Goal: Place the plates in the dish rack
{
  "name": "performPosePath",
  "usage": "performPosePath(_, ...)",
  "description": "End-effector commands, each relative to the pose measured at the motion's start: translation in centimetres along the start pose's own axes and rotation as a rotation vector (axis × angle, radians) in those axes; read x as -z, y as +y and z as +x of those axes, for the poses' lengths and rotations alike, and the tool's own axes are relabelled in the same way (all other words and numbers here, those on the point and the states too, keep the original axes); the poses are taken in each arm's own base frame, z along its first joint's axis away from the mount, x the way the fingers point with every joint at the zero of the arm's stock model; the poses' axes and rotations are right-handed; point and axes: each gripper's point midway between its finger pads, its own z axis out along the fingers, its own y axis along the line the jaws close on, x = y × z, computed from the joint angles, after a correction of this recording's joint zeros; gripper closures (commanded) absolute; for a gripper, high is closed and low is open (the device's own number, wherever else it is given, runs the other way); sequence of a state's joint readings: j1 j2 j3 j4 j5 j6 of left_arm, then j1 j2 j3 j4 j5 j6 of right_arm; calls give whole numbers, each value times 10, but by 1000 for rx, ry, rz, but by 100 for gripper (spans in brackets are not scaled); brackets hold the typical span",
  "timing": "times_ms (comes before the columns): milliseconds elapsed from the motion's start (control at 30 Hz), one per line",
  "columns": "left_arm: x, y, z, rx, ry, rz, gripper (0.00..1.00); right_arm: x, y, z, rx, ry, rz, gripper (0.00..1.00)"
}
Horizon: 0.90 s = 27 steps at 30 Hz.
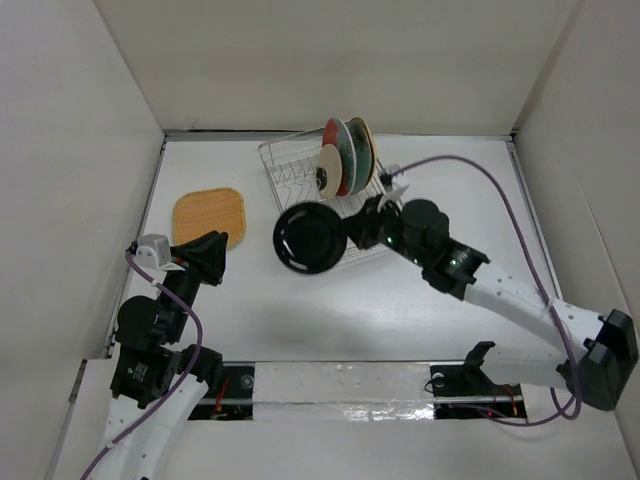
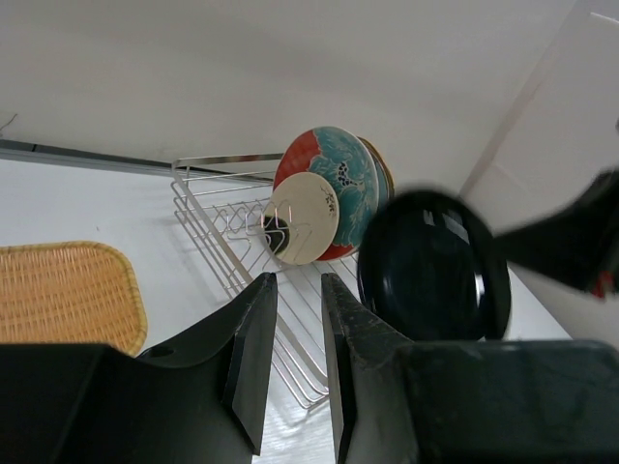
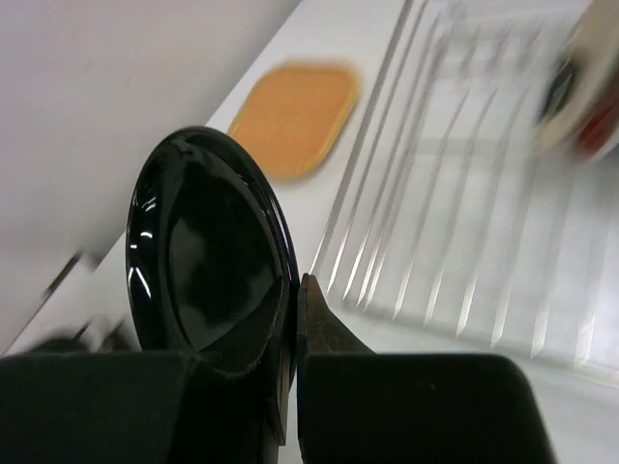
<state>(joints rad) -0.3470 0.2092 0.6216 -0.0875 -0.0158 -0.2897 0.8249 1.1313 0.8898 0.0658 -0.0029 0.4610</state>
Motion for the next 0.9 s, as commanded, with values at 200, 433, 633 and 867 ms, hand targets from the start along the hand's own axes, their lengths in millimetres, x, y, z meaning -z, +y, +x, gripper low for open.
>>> performPosePath(200,3,-9,-18,5,-62,38,78,-79,-100,-157,464,-240,829,100)
performPosePath(433,3,-10,-19,5,-63,38,78,-129,-135,-179,622,-204,1059,100)
performPosePath(633,2,-9,-18,3,-59,37,77,-149,-154,-169,681,-163,1123,100)
performPosePath(867,1,-9,-16,3,-53,34,78,-162,-166,-148,721,-115,1121,100)
